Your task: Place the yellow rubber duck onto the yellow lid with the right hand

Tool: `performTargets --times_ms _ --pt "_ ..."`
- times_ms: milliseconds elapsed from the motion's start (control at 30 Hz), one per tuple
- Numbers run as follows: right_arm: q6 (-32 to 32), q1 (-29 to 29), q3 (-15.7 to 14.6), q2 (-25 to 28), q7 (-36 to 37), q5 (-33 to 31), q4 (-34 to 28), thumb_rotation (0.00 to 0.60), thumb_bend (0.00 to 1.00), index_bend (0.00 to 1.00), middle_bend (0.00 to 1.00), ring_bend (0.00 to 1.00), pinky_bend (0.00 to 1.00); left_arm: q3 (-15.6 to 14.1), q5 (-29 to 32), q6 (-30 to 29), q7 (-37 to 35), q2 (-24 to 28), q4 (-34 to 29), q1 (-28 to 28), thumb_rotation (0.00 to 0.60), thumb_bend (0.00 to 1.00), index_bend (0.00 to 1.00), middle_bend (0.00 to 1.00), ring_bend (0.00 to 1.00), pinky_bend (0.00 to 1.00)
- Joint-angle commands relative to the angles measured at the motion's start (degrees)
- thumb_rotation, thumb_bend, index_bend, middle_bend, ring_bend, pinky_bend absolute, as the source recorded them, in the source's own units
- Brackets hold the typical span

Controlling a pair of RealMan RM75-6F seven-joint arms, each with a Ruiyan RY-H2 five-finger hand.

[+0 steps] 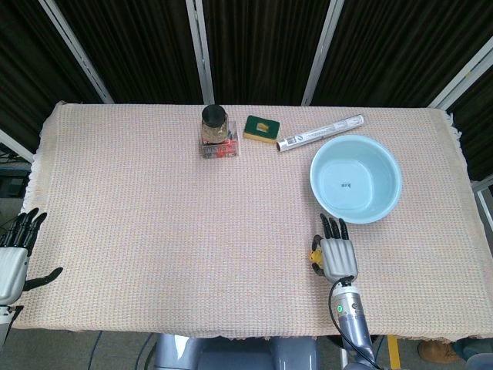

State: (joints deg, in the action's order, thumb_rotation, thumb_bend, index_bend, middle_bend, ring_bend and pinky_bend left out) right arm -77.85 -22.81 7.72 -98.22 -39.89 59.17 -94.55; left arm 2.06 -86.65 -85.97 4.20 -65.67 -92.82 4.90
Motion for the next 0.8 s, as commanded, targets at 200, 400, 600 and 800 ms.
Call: performTargets --times_ms 200,400,600,800 --pt "-0.48 -0.23 1.07 1.5 -0.79 -0.11 -1.66 0.6 0.17 0.52 0.0 0.0 0.0 -0.02 0.0 0.04 0.1 0.02 -0.03 0.03 0.6 0.0 0.0 0.0 0.0 0.22" --pt "-0.96 -0.02 1.03 2.77 -1.33 -0.04 -2.86 0.6 0.17 0.52 0.0 0.0 0.0 -0.08 -0.08 -0.03 0.14 0.06 -0.11 -0.03 0.6 0.0 0.0 0.0 0.0 0.22" --pt "-1.25 0.81 0.58 3.91 -0.33 -0.14 -2.87 0.6 0.17 0.52 0.0 0.0 0.0 -0.1 -0.14 0.0 0.42 0.04 -0.16 0.01 0.6 0.0 0.0 0.0 0.0 0.22" --pt "-1.08 1.24 0.31 4.15 0.62 -0.19 -2.35 0.6 0.17 0.52 0.0 0.0 0.0 -0.15 -0.11 0.12 0.82 0.08 -0.37 0.04 0.6 0.0 0.0 0.0 0.0 0.22"
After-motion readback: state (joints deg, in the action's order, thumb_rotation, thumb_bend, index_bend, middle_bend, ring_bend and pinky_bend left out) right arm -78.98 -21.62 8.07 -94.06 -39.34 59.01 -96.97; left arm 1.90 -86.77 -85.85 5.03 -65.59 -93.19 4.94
